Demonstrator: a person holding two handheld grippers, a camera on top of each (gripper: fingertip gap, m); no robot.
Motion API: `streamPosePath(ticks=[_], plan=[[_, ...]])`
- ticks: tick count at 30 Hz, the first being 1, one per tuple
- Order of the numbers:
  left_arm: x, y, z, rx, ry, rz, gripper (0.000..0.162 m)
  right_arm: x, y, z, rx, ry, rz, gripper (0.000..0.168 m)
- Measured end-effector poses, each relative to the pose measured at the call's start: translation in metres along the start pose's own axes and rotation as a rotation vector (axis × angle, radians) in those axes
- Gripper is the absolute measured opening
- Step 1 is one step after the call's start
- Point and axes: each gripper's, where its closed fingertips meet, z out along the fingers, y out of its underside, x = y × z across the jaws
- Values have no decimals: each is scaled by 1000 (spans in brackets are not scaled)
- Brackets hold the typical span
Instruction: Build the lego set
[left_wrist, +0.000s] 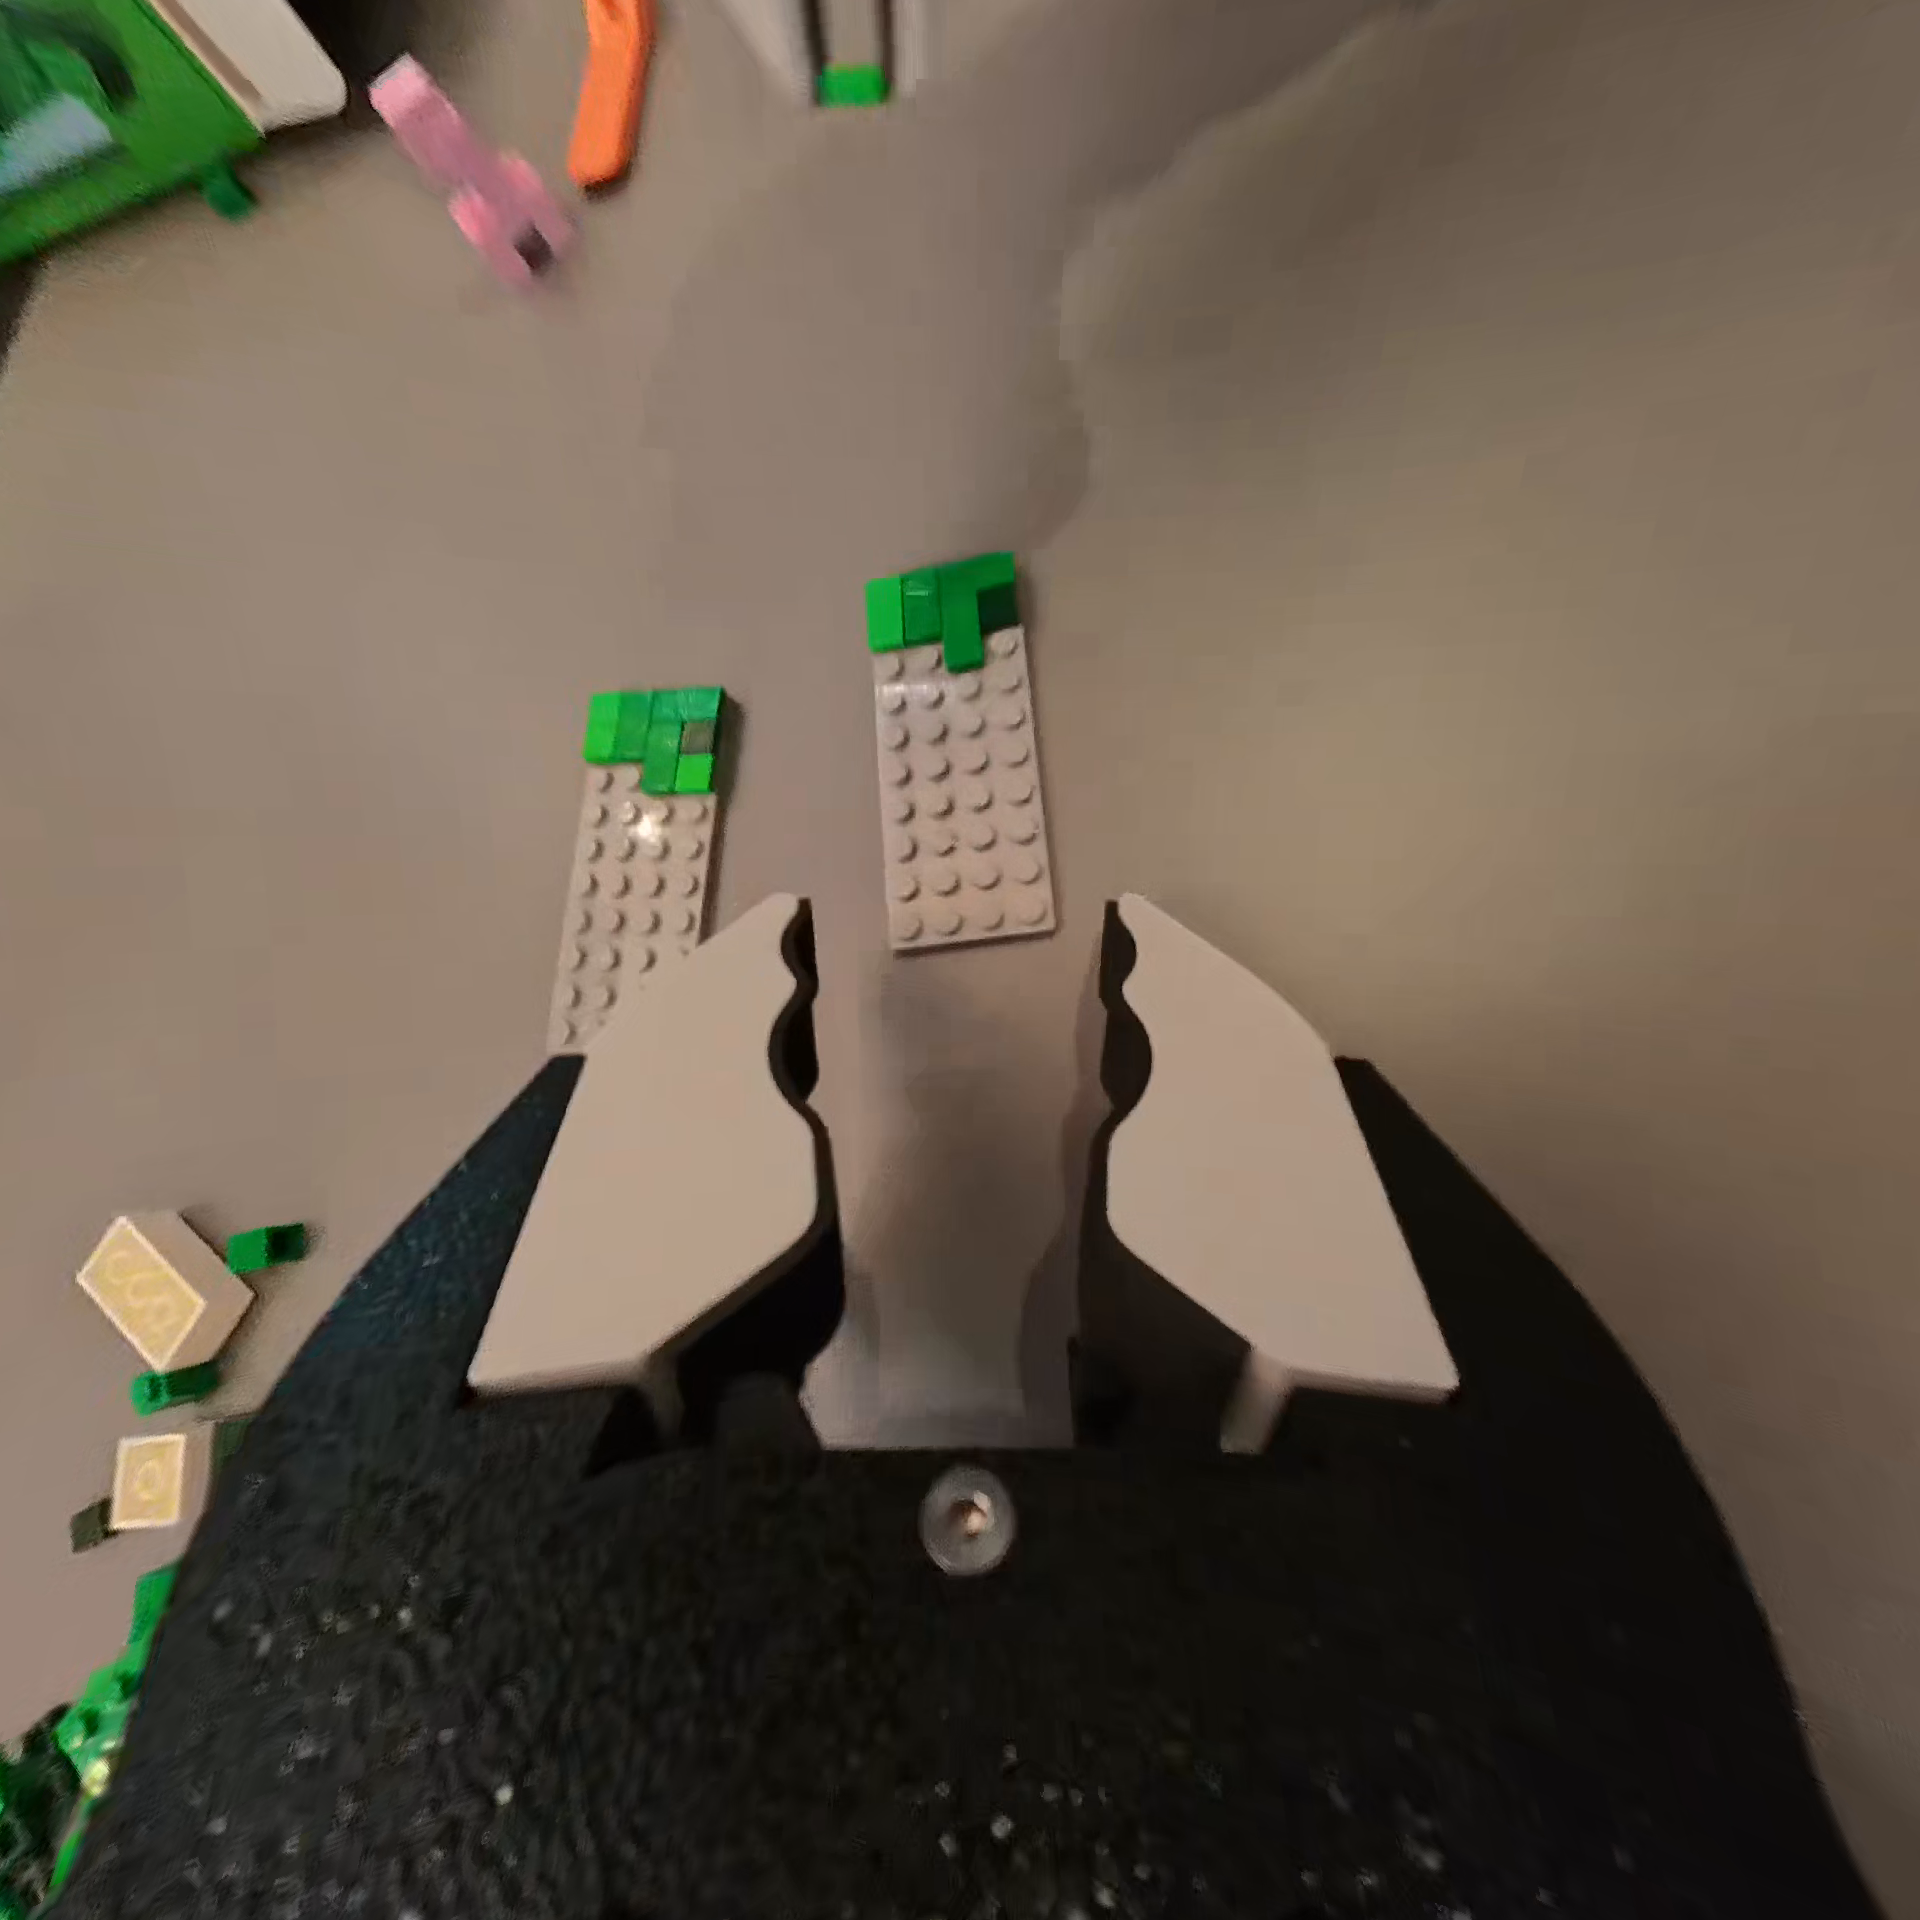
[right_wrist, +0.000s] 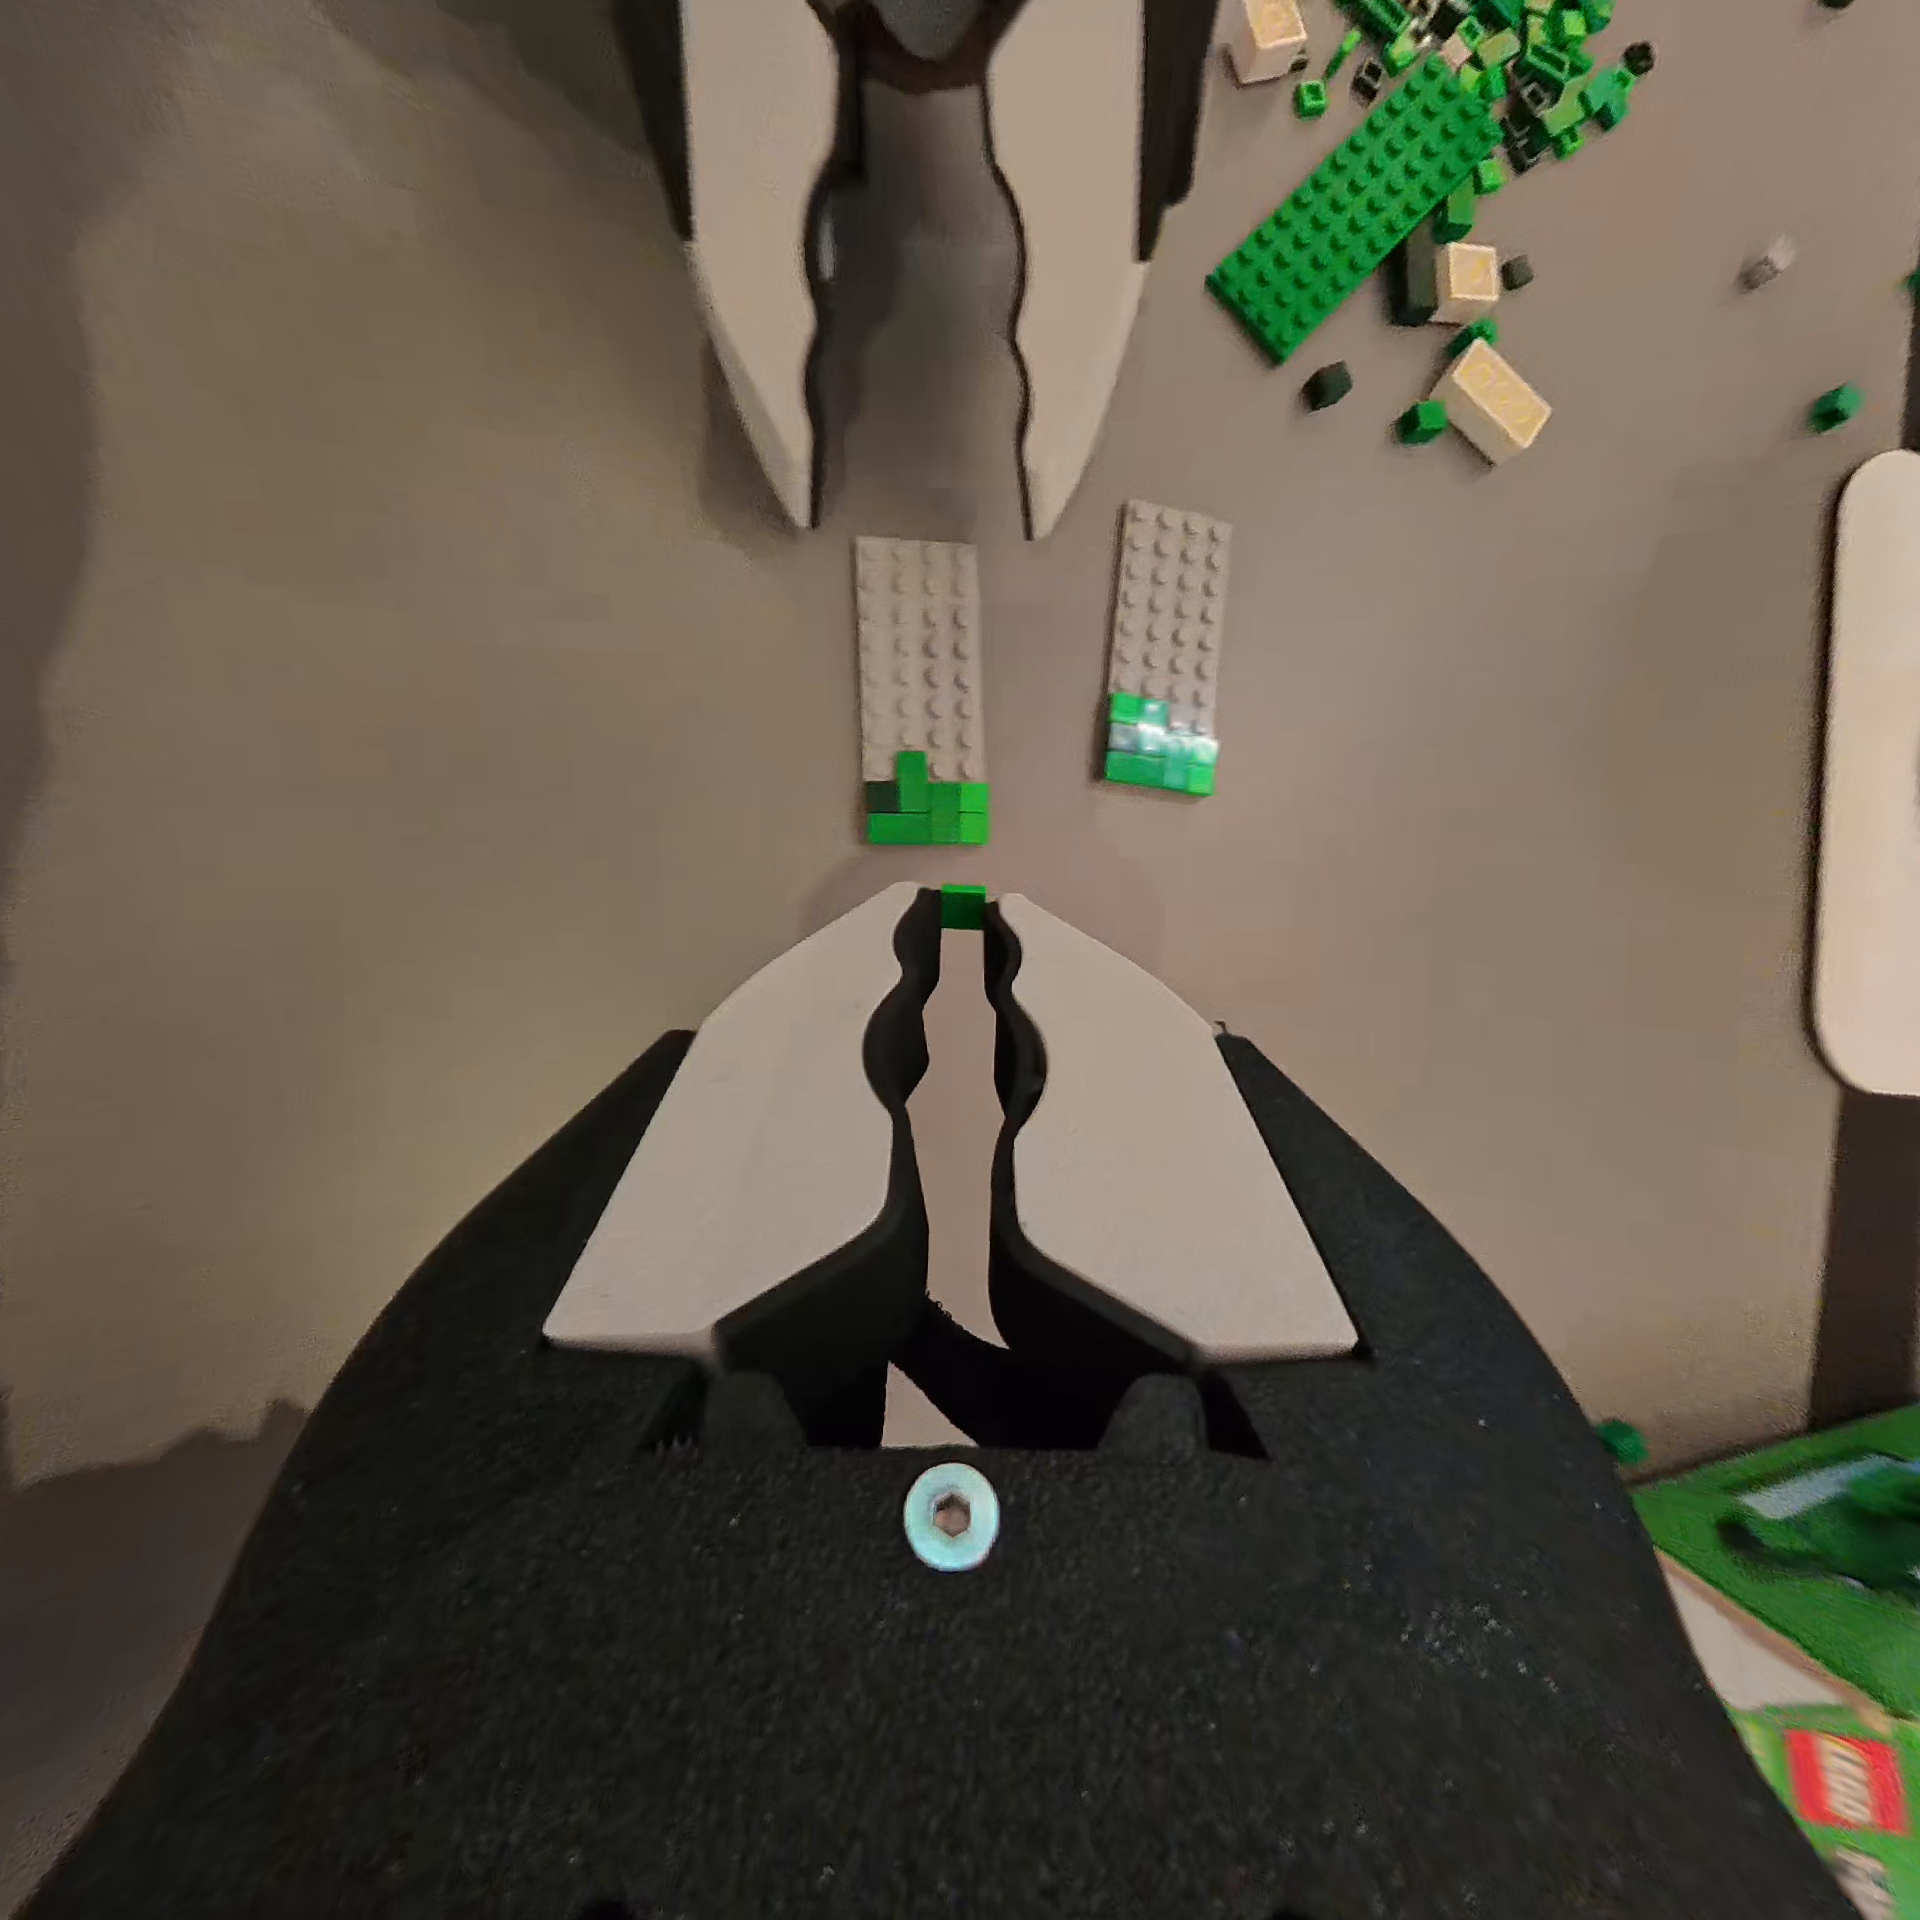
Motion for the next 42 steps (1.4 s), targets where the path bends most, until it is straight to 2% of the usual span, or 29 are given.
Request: streamPosePath(ticks=[4, 10, 12, 16, 22, 29, 42], plan=[[1, 6, 5, -49, 76, -35, 50, -10, 0, 6, 37, -40, 15, 7], [3, -2, 16, -57, 152, -70, 52, -5, -3, 17, 54, -20, 36, 7], [6, -1, 17, -66, 190, -98, 45, -4, -1, 21, 45, -9, 50, 7], [7, -3, 17, -50, 187, -96, 32, -6, -1, 29, 31, -12, 58, 7], [6, -6, 18, -1, 134, -138, 31, -15, 0, 41, -39, -57, 7, 7], [1, -5, 19, 5, 151, -242, 31, -20, -1, 60, -113, -118, -51, 7], [0, -4, 18, 11, 171, -246, 31, -16, 3, 73, -200, -72, -128, 8]])
